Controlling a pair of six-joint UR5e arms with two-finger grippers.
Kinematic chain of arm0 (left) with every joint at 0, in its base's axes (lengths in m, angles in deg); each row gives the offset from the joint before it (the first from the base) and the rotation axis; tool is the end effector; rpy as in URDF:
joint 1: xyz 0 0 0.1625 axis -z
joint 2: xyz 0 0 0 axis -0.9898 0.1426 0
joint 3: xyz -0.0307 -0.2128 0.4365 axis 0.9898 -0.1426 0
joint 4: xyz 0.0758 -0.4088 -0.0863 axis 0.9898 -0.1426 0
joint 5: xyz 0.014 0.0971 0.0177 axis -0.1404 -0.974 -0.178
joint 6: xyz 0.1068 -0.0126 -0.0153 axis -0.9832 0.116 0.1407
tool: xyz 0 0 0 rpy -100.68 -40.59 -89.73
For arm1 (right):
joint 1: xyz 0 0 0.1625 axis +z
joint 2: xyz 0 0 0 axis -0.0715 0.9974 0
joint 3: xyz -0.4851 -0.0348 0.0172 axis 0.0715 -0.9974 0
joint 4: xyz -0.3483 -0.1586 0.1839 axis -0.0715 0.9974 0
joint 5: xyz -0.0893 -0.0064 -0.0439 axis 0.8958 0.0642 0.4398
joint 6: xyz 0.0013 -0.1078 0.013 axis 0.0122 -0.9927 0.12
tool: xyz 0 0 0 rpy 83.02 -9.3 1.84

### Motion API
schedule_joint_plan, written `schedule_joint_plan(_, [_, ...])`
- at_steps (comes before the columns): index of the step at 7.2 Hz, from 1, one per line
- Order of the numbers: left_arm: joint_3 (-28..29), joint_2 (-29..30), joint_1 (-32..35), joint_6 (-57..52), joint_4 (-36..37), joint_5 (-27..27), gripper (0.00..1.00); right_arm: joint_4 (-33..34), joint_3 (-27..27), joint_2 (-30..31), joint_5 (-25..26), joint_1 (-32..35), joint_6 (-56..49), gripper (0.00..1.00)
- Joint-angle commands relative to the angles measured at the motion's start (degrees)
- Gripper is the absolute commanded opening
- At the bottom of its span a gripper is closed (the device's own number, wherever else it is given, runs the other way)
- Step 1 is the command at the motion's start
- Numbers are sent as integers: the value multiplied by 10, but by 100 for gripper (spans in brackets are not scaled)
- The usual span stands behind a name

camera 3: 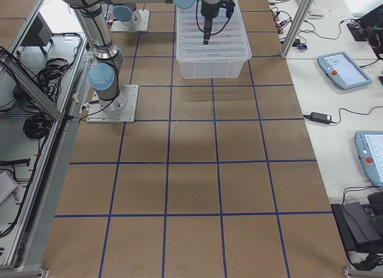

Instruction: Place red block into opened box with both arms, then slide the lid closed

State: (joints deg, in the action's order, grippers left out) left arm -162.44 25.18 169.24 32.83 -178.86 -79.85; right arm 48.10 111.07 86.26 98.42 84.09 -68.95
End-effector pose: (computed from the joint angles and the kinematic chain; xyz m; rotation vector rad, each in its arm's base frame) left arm -0.1145 -0.5052 0.5805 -0.0878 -3.1098 0.1060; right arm 0.1157 -0.5156 0.5519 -0.1613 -3.1226 -0.0759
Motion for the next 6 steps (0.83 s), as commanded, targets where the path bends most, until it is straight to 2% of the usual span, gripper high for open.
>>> schedule_joint_plan(1, [-5, -4, -1, 0, -1, -1, 100, 1, 0, 0, -2, 0, 0, 100])
schedule_joint_plan(6, [-9, 1, -2, 9, 17, -1, 100, 3, -9, -2, -3, -5, 0, 100])
